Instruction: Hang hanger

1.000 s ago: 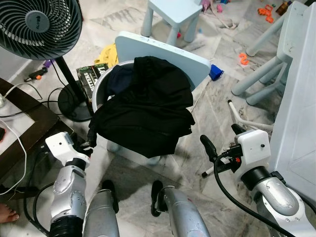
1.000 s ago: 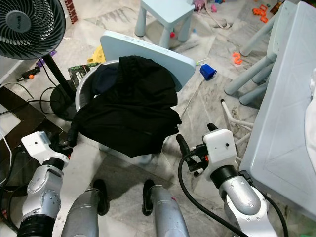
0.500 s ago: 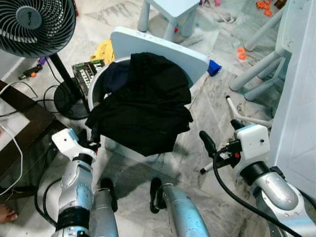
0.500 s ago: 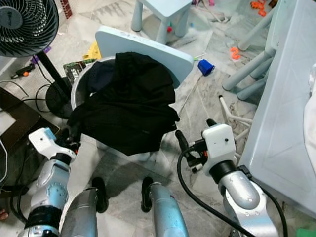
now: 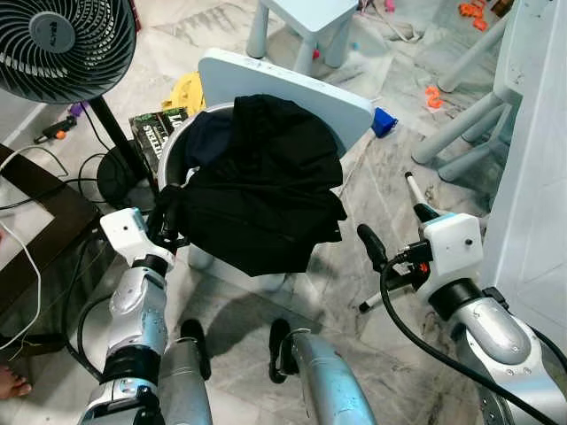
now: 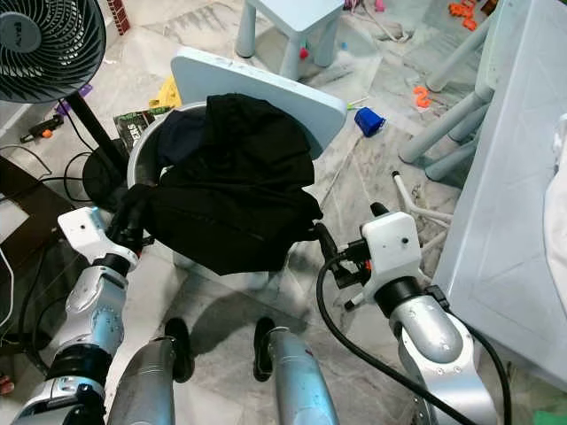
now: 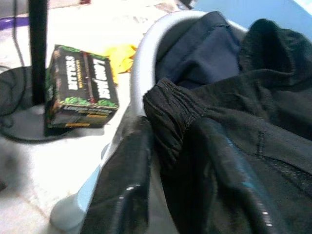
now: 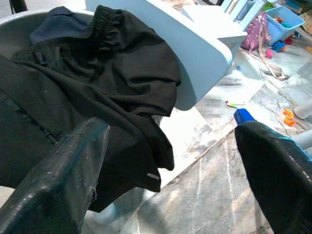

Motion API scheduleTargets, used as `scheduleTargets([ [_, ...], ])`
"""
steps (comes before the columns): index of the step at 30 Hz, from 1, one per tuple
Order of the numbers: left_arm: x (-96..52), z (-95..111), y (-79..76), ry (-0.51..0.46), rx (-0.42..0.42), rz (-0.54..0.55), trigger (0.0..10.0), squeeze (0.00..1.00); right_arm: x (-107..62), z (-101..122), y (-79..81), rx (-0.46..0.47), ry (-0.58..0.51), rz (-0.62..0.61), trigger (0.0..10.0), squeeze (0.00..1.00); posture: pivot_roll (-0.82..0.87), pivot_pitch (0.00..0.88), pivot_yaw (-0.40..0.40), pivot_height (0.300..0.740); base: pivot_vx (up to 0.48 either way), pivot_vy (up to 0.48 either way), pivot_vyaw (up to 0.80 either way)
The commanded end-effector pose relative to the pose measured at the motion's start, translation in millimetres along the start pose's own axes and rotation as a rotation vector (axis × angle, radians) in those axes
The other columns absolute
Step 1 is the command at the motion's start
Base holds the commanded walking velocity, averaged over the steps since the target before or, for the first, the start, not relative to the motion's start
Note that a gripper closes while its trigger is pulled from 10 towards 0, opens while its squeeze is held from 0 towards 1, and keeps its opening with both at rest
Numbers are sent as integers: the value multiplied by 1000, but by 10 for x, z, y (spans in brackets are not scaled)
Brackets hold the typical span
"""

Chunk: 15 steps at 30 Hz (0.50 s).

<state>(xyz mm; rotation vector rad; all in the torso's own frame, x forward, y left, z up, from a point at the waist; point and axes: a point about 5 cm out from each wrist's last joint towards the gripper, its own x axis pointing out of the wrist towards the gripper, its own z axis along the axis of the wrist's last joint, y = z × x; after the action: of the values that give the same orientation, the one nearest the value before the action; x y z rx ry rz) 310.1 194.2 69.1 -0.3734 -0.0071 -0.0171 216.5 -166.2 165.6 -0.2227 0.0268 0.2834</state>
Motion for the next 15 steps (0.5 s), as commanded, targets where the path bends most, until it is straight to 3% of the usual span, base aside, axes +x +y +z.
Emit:
scheduleTargets([
  [1,-47,-114,-24,52,36,-42,0,0,-26,-47,-12,-4,20,-11,10000,0,-160,355,-148,740,0,0,0],
  [5,-21,-109,-60,60,88,-97,0,0,-9,-53,-17,-5,18,-12,10000,0,-159,349,-147,740,0,0,0],
  [7,-7,-101,-91,70,159,-152,0,0,2,-47,-19,-7,13,-12,10000,0,-158,347,-145,740,0,0,0],
  [10,22,-107,-81,82,173,-138,0,0,27,-46,-26,-8,8,-13,10000,0,-156,336,-145,740,0,0,0],
  [15,28,-176,37,114,15,49,0,0,53,-41,-31,-12,0,-11,10000,0,-151,317,-149,740,0,0,0],
])
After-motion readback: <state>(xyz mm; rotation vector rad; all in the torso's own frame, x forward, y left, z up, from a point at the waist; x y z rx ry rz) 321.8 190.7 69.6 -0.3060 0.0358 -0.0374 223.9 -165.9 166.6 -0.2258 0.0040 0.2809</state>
